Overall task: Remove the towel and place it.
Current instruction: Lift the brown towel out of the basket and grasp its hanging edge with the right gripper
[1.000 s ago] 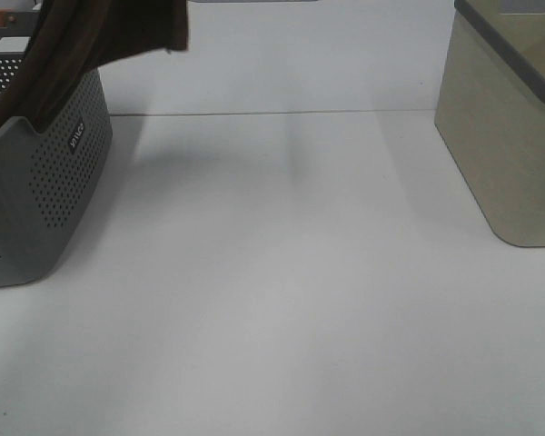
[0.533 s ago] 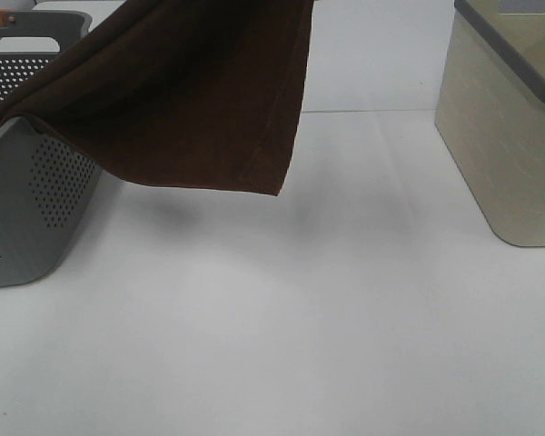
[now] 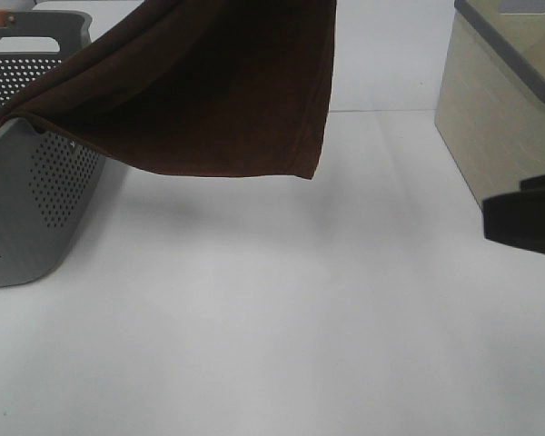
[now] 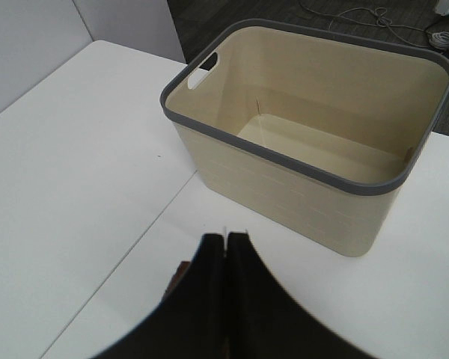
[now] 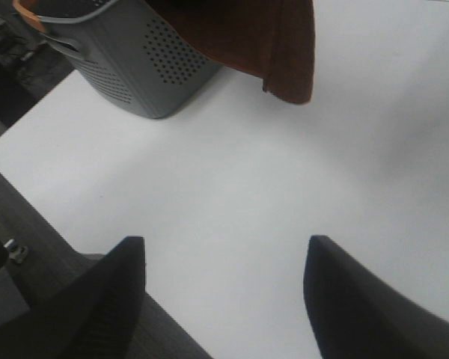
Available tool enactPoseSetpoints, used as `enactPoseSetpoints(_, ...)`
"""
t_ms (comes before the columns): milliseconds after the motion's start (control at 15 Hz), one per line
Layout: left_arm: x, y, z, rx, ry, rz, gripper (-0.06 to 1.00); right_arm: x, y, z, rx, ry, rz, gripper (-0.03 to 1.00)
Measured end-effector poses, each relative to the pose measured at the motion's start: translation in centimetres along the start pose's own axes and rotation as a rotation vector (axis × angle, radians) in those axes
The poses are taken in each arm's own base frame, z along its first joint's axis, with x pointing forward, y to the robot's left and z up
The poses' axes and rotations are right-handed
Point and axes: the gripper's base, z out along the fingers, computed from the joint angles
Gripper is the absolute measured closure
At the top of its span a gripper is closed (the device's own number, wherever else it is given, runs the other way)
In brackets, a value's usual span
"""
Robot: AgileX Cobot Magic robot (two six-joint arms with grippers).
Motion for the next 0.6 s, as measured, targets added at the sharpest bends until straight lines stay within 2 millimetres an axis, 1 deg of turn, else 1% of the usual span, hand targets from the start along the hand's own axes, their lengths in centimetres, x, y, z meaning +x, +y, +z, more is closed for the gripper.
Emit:
enactPoseSetpoints(67, 0.0, -0.1, 0.0, 0.006, -0.002, -0.005, 0.94, -0.4, -0.7, 1.1, -0.046, -0.004, -0.001, 0.36)
enactPoseSetpoints(333, -0.1, -0.1, 0.0, 0.012, -0.015, -0.020, 0.94, -1.6, -2.4, 3.7, -0.130, -0.088, -0.037, 0.33)
enactPoseSetpoints(467, -0.3, -0.1, 0.1, 0.013, -0.035, -0.041, 0.94, -1.8, -3.3, 4.4, -0.103, -0.107, -0.056, 0.33)
enactPoseSetpoints(600, -0.2, -0.2, 0.7, 0.019, -0.047, -0.051, 0.94, -1.8, -4.2, 4.9, -0.050, -0.103, -0.054, 0.33)
